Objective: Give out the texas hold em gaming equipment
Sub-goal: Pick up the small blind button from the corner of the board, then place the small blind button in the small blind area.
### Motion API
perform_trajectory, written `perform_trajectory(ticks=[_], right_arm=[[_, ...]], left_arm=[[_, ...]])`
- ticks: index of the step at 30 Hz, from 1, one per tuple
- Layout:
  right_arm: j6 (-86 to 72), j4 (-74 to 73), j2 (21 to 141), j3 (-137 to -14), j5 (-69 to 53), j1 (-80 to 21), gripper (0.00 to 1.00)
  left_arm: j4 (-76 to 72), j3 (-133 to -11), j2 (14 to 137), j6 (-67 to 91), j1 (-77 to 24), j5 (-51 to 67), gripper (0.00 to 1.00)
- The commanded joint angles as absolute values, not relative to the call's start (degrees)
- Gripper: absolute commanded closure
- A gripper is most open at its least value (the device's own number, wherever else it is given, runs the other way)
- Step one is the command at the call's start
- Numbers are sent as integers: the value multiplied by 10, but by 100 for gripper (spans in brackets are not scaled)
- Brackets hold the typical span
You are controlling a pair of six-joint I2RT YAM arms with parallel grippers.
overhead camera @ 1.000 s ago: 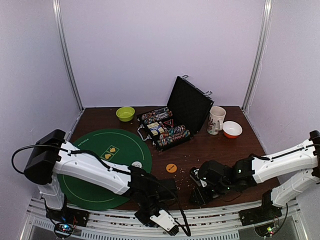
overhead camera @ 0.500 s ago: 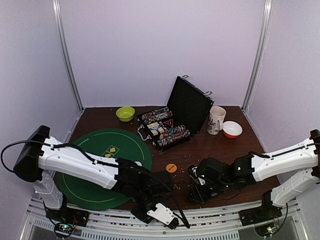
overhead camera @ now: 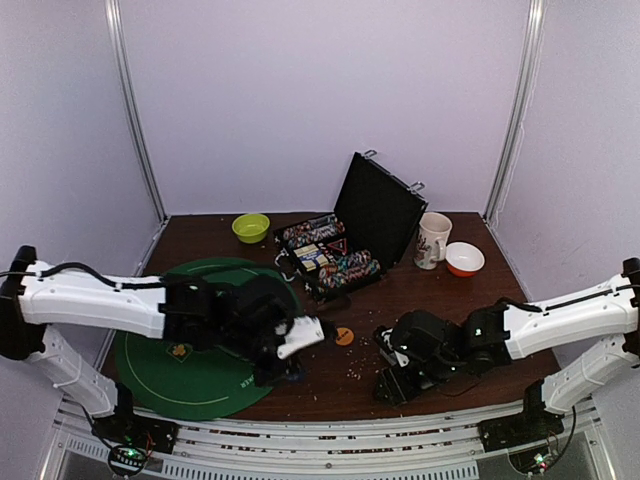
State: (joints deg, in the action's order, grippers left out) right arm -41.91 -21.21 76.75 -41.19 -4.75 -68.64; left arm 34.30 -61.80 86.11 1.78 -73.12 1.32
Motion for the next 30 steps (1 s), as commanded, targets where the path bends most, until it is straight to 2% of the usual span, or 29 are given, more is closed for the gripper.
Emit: perform_trajectory(ticks=[1,5,8,10,17,25,27,30], right_arm=[[-398,-232,761,-449,-18,-687,36],[-365,-241,773,-484,-11,-687,36],[-339,-245,782,-505,-5,-685,35],[-326,-247,789,-517,-7,-685,35],[-292,-252,813,-534,-15,-682,34],[-267,-255,830,-542,-37,-664,33],[-262,-254,834,-545,-44,-658,33],[-252,-253,842,-551,-58,-650,33]], left_arm=[[259,-487,640,425,-648,-88,100],[317,-371,459,605,-548,-101,100],[376,-322,370,657,-478,-74,100],[380,-293,347,662,-420,-14,100],[404,-224,373,660,-216,127,100],[428,-260,405,631,-34,99,100],[398,-269,409,610,31,83,100],[330,-278,422,616,68,33,100]])
